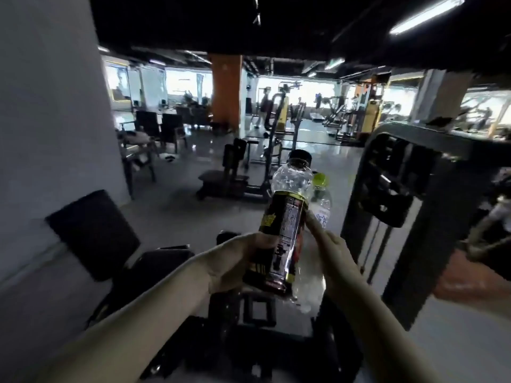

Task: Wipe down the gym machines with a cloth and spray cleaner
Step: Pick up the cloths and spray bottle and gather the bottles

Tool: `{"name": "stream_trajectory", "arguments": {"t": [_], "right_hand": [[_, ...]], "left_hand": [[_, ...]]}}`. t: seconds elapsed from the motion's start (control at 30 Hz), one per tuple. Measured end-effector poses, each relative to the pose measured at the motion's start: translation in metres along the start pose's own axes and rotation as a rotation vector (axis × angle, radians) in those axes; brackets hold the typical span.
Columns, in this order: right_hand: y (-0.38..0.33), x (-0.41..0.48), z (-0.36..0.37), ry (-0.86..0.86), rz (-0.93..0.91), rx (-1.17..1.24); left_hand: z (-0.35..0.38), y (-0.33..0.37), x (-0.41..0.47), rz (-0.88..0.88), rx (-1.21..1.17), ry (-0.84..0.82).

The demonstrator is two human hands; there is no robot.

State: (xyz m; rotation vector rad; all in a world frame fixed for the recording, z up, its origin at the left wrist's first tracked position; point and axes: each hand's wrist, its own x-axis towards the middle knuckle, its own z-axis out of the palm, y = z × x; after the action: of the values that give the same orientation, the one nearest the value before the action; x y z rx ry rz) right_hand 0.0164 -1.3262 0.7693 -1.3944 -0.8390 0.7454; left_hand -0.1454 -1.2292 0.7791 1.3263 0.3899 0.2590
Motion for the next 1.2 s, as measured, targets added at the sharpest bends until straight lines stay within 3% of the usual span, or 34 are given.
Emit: {"name": "stream_trajectory", "arguments": {"t": [0.13, 0.27, 0.3, 0.4, 0.53, 0.73, 0.97, 1.2], "right_hand": [[0.031, -0.01, 0.123, -0.213, 0.022, -0.073], [0.051, -0.021, 0.244, -0.414, 0.082, -0.118], [0.06, -0.031, 0.32, -0.538, 0.103, -0.157], [0.072, -0.038, 0.388, -0.635, 0.151, -0.174], [0.1, -0.068, 0.551, -0.847, 0.196, -0.213], [0.134, -0.152, 0.762, -1.218, 0.109, -0.301], [0.177, -0.229, 0.942, -1.526, 0.163, -0.355], [0.247, -0.292, 1.11, -1.828, 0.123, -0.554]], "left_hand": [[-0.065, -0.039, -0.111, 0.113, -0.099, 0.093], [-0.139, -0.074, -0.197, 0.098, -0.16, 0.352], [-0.181, -0.088, -0.251, 0.136, -0.202, 0.48], [-0.213, -0.101, -0.302, 0.111, -0.168, 0.644], [-0.298, -0.131, -0.431, 0.134, -0.204, 0.845], [-0.374, -0.164, -0.605, 0.221, -0.299, 1.153], [-0.43, -0.212, -0.733, 0.219, -0.436, 1.555], [-0.507, -0.274, -0.828, 0.224, -0.586, 1.783]]}}
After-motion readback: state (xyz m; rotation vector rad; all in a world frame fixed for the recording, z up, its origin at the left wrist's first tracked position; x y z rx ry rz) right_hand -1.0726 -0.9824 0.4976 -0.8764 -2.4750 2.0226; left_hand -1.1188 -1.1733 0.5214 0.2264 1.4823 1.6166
